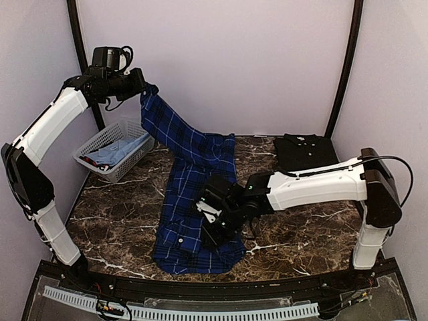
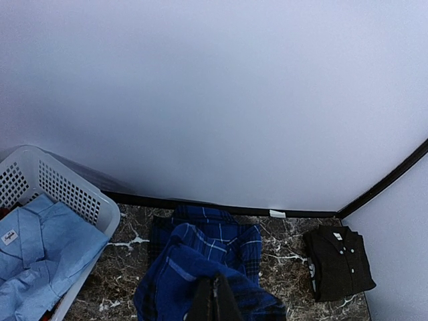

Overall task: Fold and stack the long sleeve shirts
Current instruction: Adjust the rectangle-folded shirt at the center of the board.

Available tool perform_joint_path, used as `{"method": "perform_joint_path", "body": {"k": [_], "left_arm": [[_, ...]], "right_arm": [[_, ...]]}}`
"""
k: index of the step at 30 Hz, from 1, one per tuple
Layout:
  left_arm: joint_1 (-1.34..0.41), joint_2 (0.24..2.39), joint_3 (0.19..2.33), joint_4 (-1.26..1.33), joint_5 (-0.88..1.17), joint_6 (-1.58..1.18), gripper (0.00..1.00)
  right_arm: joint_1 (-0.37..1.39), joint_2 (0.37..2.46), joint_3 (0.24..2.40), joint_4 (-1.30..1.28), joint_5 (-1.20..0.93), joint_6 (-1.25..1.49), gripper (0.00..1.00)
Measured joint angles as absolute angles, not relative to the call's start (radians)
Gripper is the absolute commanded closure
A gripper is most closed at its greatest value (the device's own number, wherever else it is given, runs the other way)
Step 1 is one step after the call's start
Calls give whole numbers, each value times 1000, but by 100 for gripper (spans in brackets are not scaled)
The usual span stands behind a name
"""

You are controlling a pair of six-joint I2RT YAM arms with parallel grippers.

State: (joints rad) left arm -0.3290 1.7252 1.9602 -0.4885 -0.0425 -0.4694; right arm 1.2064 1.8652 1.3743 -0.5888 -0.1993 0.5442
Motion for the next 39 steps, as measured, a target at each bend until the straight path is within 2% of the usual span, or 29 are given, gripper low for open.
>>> {"method": "perform_joint_path", "body": {"k": [2, 6, 13, 16, 21, 24, 27, 39], "left_arm": [[-329, 1725, 1960, -488, -43, -469, 100], [-329, 1726, 1961, -488, -43, -466, 100], [-329, 1728, 1961, -488, -43, -463, 100], [-329, 1730, 1961, -488, -43, -463, 100], [-325, 1734, 1961, -488, -42, -463, 100], [-321, 1735, 1962, -488, -41, -463, 100], [-318, 1739, 1969, -488, -37, -463, 100], [-317, 1751, 1998, -477, 4, -453, 100]], "right_arm": [[1225, 1857, 1376, -618, -127, 536, 59], [1295, 1839, 1380, -671, 27, 534, 52], [1403, 1837, 1390, -732, 234, 534, 51], [1426, 1855, 1428, -762, 293, 530, 61], [1434, 1893, 1455, -765, 336, 514, 84], [1433, 1916, 1464, -765, 337, 500, 89], [1433, 1932, 1474, -766, 328, 489, 100], [1433, 1932, 1511, -748, 257, 451, 100]]}}
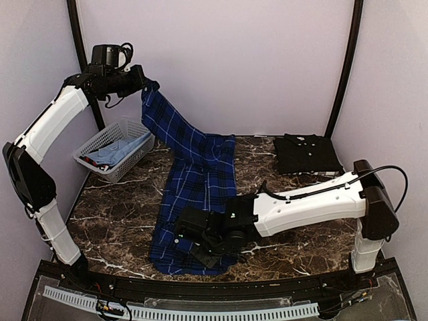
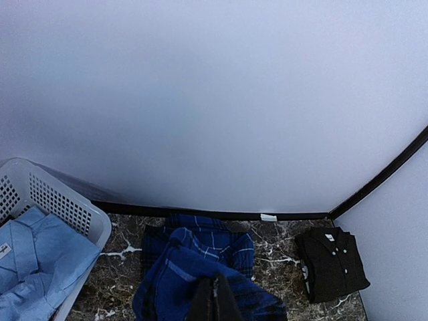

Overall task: Fold and stack the long sleeve shirts
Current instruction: Adjust the rectangle-folded shirt at the center of the board.

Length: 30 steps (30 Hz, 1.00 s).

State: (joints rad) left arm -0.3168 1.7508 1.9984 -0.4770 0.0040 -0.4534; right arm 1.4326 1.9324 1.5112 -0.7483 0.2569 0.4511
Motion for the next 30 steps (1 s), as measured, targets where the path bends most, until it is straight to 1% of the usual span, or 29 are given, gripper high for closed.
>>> {"method": "perform_joint_path", "body": {"k": [5, 10, 15, 22, 23, 25, 27, 28, 30], "left_arm": [[-317, 1750, 2018, -445, 13, -444, 100], [-317, 1750, 2019, -440, 9, -435, 100], [-314, 1750, 2019, -441, -25, -427, 100], [-300, 1766, 2019, -423, -50, -416, 100], [-299, 1774, 2019, -416, -54, -413, 100], [-298, 1787, 2019, -411, -59, -410, 100], [-297, 1797, 2017, -410, -63, -405, 100], [-297, 1799, 2011, -406, -64, -404, 100], [-296, 1799, 1990, -400, -67, -403, 100]], "right_arm": [[1420, 1933, 1505, -717, 186, 447, 100], [1386, 1933, 1448, -653, 106, 450, 100], [1346, 1933, 1388, -571, 17, 458, 100], [1317, 1933, 1362, -443, -82, 470, 100], [1315, 1934, 1361, -432, -96, 470, 94], [1309, 1936, 1359, -416, -118, 467, 75], [1301, 1935, 1355, -404, -136, 479, 62], [1295, 1932, 1350, -392, -147, 476, 58], [1269, 1910, 1335, -385, -166, 475, 56]]}}
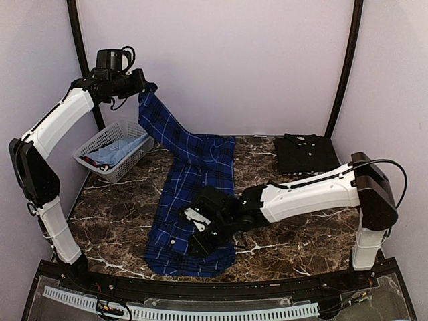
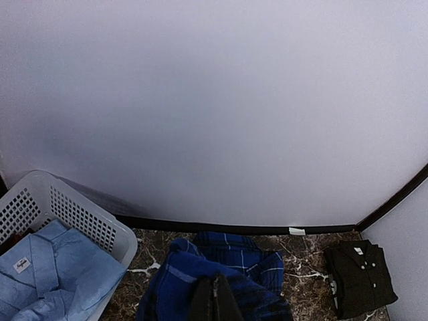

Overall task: Fold and stack the long sleeve shirts
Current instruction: Adjust the rectangle-folded shirt at the center of the board.

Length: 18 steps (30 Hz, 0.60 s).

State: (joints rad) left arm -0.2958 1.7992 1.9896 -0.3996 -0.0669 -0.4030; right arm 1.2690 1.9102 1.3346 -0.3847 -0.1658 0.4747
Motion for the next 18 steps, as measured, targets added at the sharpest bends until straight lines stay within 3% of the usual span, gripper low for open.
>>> {"method": "perform_joint_path", "body": {"k": [9, 18], "left_arm": [[-291, 1799, 1942, -390, -73, -400, 100], [-287, 1800, 1942, -390, -68, -399, 100]], "right_arm": [[1069, 1649, 1201, -356, -121, 485, 63], [1238, 1602, 966, -378, -19, 533, 61]]}}
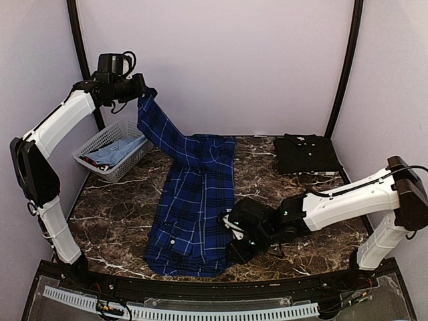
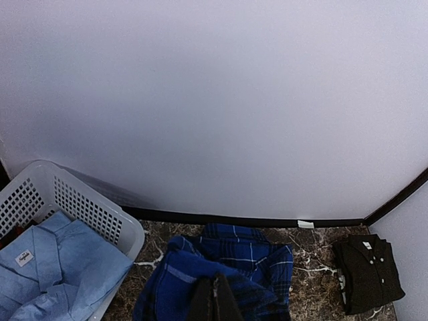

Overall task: Fold and stack the long sleeve shirts
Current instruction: Adjust the rectangle-folded shirt at the center of the board.

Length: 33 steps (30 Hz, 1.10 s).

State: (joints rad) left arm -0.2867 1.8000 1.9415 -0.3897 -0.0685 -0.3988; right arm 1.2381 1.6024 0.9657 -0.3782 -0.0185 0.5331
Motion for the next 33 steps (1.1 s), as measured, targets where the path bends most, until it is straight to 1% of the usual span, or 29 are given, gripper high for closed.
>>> {"method": "perform_joint_path", "body": {"k": [7, 11, 13, 14, 18, 19, 25, 29, 31, 33], "left_arm": [[-284, 1810, 1942, -390, -66, -399, 100], [-284, 1813, 1942, -391, -65, -399, 100], [-284, 1814, 1943, -391, -65, -399, 100], [-284, 1815, 1944, -391, -65, -399, 100], [-284, 1816, 1948, -391, -65, -398, 100], [-284, 1816, 1948, -391, -65, -398, 100], [-284, 1827, 1964, -392, -65, -399, 100], [-284, 1842, 1983, -392, -65, -399, 100], [-284, 1850, 1991, -395, -66, -399, 100], [-283, 1857, 1998, -396, -65, -399, 100]], "right_arm": [[1282, 1616, 933, -382, 73, 590, 62], [1290, 1656, 937, -377, 135, 608, 69], [1297, 1681, 941, -375, 151, 606, 71], [1302, 1695, 945, -376, 159, 606, 74], [1325, 1721, 960, -376, 182, 602, 97], [1332, 1721, 964, -379, 185, 607, 100], [1358, 1716, 974, -388, 185, 608, 100], [1367, 1691, 927, -352, 147, 623, 100], [1367, 1687, 897, -332, 125, 633, 92], [1367, 1679, 885, -313, 108, 642, 89]]}}
